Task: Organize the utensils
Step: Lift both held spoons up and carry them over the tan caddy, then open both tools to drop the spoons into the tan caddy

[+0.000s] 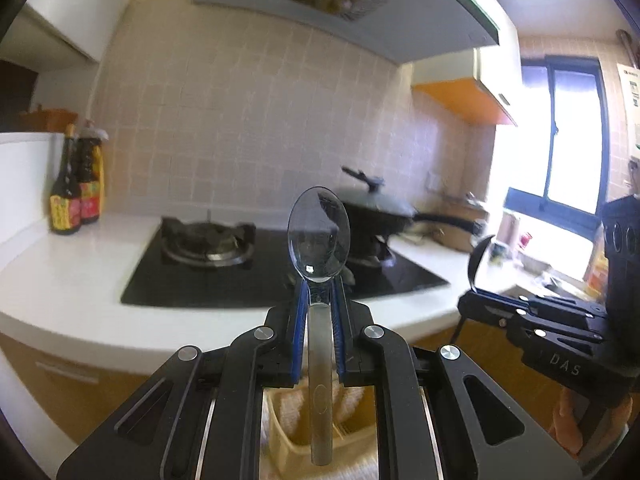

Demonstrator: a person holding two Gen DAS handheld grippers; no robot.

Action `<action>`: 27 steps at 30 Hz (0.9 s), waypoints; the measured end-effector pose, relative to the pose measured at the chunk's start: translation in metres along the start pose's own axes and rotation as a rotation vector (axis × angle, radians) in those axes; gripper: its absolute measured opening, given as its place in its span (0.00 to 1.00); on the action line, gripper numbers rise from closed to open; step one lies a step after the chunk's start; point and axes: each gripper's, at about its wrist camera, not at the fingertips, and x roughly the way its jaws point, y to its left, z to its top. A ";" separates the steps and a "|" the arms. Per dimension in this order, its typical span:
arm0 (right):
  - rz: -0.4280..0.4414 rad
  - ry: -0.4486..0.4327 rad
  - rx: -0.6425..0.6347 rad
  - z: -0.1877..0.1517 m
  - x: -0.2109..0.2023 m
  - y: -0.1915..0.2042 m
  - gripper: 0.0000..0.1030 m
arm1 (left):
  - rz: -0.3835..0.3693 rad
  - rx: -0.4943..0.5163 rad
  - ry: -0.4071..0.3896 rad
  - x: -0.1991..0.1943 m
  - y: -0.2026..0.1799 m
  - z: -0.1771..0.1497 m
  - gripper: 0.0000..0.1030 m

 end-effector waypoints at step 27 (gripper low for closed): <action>0.007 0.167 0.173 -0.061 0.030 -0.035 0.23 | -0.001 -0.040 0.065 -0.012 0.017 -0.035 0.53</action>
